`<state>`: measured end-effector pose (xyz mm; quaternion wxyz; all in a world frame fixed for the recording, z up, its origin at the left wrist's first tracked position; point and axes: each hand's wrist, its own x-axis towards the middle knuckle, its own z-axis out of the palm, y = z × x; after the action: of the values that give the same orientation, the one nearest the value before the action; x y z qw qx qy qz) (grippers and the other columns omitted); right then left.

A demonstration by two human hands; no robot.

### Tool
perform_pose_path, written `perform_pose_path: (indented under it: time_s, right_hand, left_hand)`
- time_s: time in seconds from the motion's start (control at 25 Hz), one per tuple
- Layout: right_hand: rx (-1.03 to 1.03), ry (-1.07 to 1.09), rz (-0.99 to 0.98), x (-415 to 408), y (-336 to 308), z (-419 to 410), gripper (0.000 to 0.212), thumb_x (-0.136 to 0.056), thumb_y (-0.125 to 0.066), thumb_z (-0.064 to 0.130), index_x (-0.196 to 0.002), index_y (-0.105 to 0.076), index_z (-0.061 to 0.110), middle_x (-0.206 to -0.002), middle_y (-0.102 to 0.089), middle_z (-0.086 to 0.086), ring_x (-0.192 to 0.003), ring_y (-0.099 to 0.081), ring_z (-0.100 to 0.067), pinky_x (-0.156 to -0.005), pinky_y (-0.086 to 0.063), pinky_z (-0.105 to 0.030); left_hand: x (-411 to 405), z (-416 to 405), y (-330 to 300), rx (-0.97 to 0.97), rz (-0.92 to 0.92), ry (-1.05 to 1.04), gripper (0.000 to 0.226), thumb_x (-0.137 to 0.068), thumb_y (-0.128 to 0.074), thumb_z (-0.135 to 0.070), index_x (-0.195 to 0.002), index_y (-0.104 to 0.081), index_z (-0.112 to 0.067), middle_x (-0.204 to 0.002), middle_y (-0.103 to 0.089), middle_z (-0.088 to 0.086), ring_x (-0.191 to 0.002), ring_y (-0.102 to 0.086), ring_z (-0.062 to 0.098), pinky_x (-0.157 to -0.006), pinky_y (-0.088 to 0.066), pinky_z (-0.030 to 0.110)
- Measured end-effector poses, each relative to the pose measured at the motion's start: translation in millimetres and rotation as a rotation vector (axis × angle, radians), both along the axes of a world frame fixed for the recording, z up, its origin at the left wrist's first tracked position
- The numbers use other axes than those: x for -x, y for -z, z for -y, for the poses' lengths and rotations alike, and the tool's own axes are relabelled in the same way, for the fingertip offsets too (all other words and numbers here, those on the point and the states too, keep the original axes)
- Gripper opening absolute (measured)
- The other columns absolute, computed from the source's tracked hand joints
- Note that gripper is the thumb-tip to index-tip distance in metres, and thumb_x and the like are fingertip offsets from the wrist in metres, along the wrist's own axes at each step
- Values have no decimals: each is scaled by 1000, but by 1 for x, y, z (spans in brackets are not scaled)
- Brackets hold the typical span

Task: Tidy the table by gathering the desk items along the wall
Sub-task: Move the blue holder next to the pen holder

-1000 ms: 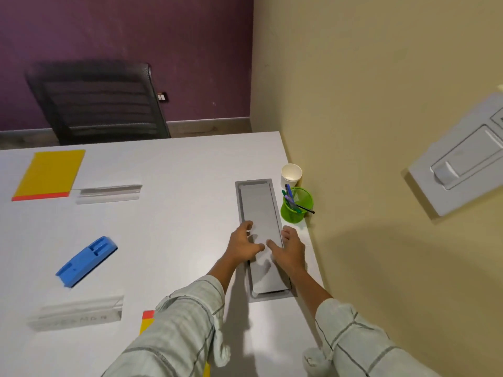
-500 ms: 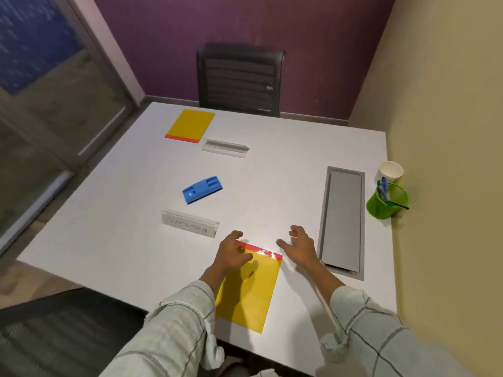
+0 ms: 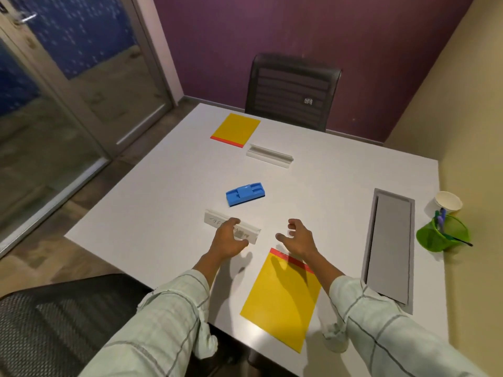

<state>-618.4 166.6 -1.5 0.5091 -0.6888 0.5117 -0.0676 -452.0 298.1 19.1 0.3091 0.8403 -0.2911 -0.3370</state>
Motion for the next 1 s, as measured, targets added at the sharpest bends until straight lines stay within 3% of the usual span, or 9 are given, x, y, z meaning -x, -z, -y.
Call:
perform_pose_path:
  time_s: [0.24, 0.44, 0.56, 0.68, 0.76, 0.8, 0.84, 0.92, 1.0]
  right_hand:
    - [-26, -5, 38, -65, -5, 34, 70, -83, -77, 29, -142, -41, 13, -143, -52, -10, -126, -55, -28, -101, -47, -37]
    - [-106, -5, 74, -101, 6, 77, 70, -82, -76, 18, -142, -42, 13, -140, -54, -7, -124, -56, -24, -102, -49, -38]
    - [-149, -32, 84, -120, 21, 101, 64, -86, -63, 7, -145, -39, 14, -145, -50, -7, -129, -51, -22, -98, -49, -34]
    - [-191, -69, 75, -142, 37, 125, 55, -92, -48, 8, -145, -37, 14, -143, -48, -4, -130, -48, -22, -109, -42, -38]
    - [-238, -77, 46, -156, 49, 139, 30, -92, -42, 13, -121, -48, 17, -113, -53, 1, -100, -53, -18, -92, -44, -32]
    - [-266, -81, 32, -162, 54, 143, 14, -92, -38, 15, -104, -47, 17, -99, -48, 2, -84, -47, -17, -80, -40, -31]
    - [-297, -84, 28, -166, 57, 145, 7, -93, -36, 17, -95, -43, 15, -93, -43, 1, -80, -42, -19, -76, -35, -33]
    - [-350, -69, 60, -170, 61, 145, 14, -92, -37, 17, -98, -45, 6, -99, -42, -3, -88, -46, -26, -78, -36, -37]
    - [-393, -18, 105, -167, 58, 143, 11, -90, -41, 15, -96, -47, 8, -102, -45, -7, -91, -46, -27, -83, -42, -37]
  left_hand:
    - [-62, 40, -3, 21, 30, -11, 66, -81, -74, -13, -139, -43, -15, -143, -48, 8, -128, -50, 26, -105, -48, 41]
    - [-123, 90, 10, -40, -5, -88, 67, -77, -77, -21, -135, -45, -12, -137, -52, 10, -111, -53, 21, -84, -45, 28]
    - [-143, 121, 29, -151, -80, -134, 66, -86, -68, -35, -140, -41, -10, -143, -45, 11, -120, -50, 24, -92, -44, 32]
    - [-150, 146, 47, -190, -250, -294, 70, -94, -53, -48, -144, -33, -3, -144, -43, 16, -127, -47, 32, -101, -41, 39]
    - [-153, 156, 56, -154, -409, -450, 68, -96, -44, -53, -143, -35, -3, -132, -49, 14, -118, -50, 32, -102, -41, 42]
    - [-153, 160, 61, -123, -488, -518, 66, -97, -41, -54, -140, -38, -4, -120, -52, 11, -111, -52, 30, -104, -42, 42]
    - [-152, 162, 65, -95, -545, -573, 63, -98, -38, -56, -135, -41, -6, -108, -55, 8, -105, -54, 28, -105, -44, 43]
    - [-150, 164, 70, -60, -592, -633, 59, -98, -36, -57, -130, -44, -8, -92, -58, 7, -98, -57, 26, -102, -46, 43]
    - [-149, 163, 72, -12, -626, -655, 59, -99, -35, -56, -132, -44, -8, -93, -60, 9, -99, -59, 28, -102, -47, 44]
